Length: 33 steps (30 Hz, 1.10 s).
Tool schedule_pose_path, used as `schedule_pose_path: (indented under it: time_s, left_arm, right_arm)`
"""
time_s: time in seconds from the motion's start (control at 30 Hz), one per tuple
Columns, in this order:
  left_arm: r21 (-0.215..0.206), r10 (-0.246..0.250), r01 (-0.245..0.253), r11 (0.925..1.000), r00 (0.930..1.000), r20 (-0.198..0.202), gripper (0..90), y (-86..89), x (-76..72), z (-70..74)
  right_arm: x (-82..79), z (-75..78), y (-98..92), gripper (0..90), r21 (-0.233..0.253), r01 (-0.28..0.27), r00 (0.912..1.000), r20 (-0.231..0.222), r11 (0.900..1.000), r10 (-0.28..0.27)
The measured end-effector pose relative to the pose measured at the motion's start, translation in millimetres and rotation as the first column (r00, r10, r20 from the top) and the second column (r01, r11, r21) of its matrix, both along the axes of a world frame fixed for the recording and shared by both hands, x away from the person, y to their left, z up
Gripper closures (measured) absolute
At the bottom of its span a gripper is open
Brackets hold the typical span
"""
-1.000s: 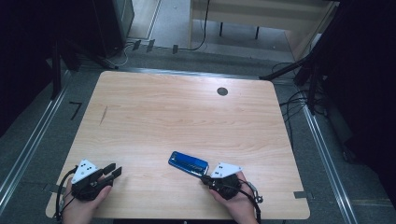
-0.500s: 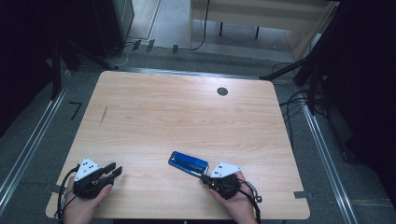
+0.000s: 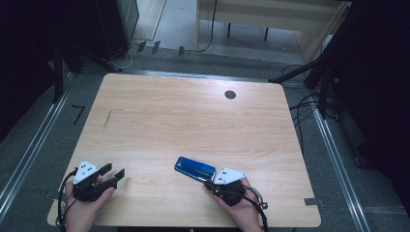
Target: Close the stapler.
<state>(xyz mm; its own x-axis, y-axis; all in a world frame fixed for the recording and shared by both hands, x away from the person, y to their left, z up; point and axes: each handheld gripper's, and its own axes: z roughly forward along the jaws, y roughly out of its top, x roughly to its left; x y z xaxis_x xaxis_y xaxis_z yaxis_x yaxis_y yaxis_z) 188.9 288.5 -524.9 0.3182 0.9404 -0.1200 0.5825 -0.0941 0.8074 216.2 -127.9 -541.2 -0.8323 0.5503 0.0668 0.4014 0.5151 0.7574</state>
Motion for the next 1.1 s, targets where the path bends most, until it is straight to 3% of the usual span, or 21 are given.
schedule_pose_path:
  time_s: [0.27, 0.5, 1.1]
  left_arm:
    - [0.016, 0.035, -0.034, 0.9993, 0.9994, -0.01, 33.4, 2.0, 3.2, -0.7]
    - [0.028, 0.046, -0.045, 0.9986, 0.9986, -0.025, 28.9, 2.2, 4.6, -0.9]
    - [0.037, 0.052, -0.05, 0.998, 0.9979, -0.039, 29.7, 1.4, 6.1, -1.3]
  right_arm:
    - [-2.8, -2.2, 10.7, 90.0, -0.02, 0.031, 0.9964, 0.08, 0.999, -0.03]
    - [3.4, -2.5, 9.0, 90.0, -0.013, 0.075, 0.9946, 0.073, 0.997, -0.073]
    - [17.4, -2.7, 9.2, 90.0, -0.005, 0.1, 0.993, 0.065, 0.995, -0.099]
